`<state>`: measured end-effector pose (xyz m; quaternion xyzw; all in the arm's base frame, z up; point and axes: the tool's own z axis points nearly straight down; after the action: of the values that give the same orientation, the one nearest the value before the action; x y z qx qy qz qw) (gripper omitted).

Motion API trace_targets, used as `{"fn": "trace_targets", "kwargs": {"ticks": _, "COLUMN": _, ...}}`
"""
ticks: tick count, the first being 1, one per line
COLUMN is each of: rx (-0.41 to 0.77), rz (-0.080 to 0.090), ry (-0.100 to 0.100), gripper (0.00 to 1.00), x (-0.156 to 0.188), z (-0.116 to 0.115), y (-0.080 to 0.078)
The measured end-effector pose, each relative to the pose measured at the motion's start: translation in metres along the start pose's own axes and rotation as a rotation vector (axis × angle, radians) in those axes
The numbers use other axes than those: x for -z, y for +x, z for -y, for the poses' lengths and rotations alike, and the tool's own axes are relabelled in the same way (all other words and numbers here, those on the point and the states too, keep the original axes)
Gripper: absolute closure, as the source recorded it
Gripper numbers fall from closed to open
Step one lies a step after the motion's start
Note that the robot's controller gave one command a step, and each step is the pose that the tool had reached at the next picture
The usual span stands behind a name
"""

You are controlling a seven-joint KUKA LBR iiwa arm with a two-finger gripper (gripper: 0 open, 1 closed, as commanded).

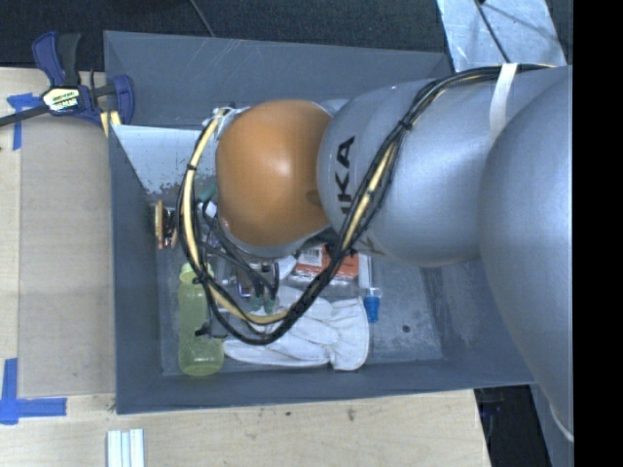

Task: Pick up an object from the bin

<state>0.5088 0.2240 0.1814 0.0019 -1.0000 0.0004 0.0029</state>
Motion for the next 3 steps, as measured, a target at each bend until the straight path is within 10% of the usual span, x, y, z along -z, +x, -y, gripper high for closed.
{"fn": "trace_targets", "kwargs": {"ticks": 3, "rx": 0.180, "rz": 0.008, "ry": -0.001, "gripper": 0.00, "x": -0.024, "z": 0.003, "y": -0.015}}
